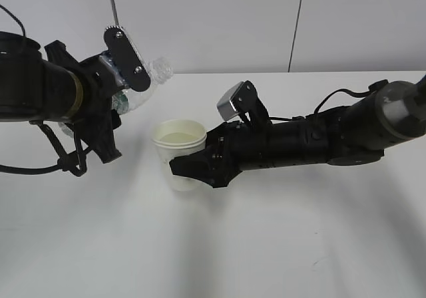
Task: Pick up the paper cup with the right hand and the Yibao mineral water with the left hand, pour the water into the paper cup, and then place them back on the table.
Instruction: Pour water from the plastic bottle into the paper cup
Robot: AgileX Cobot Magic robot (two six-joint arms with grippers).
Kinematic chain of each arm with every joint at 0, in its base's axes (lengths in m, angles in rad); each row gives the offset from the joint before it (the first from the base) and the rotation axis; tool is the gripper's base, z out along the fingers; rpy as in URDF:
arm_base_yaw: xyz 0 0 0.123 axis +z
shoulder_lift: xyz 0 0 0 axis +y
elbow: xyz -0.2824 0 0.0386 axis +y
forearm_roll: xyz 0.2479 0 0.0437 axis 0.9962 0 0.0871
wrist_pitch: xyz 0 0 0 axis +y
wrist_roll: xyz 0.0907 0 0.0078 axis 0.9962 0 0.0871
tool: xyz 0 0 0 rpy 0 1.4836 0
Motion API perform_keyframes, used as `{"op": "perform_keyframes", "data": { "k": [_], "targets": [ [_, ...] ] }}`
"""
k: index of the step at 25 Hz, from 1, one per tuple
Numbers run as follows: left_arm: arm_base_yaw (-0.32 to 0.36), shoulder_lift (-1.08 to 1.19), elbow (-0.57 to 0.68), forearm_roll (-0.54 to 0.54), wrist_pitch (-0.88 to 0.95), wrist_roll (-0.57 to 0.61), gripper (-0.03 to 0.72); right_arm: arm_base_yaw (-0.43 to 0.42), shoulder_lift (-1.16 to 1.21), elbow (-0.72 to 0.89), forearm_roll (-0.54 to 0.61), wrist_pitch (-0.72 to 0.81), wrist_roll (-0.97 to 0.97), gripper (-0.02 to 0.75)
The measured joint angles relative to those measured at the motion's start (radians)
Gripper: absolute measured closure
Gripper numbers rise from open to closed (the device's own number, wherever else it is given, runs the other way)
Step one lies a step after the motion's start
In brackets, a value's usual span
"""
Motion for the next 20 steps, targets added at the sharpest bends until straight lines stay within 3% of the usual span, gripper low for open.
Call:
{"op": "perform_keyframes", "data": {
  "k": [10, 20],
  "targets": [
    [0.002, 0.0, 0.0, -0.001, -0.063, -0.274, 0.367, 0.0, 0.0, 0.0, 0.03, 0.002, 0.0, 0.229],
    [0.093, 0.0, 0.0, 0.002, -0.183, -0.405, 0.367, -0.002, 0.0, 0.0, 0.033, 0.006, 0.0, 0.229]
  ]
}}
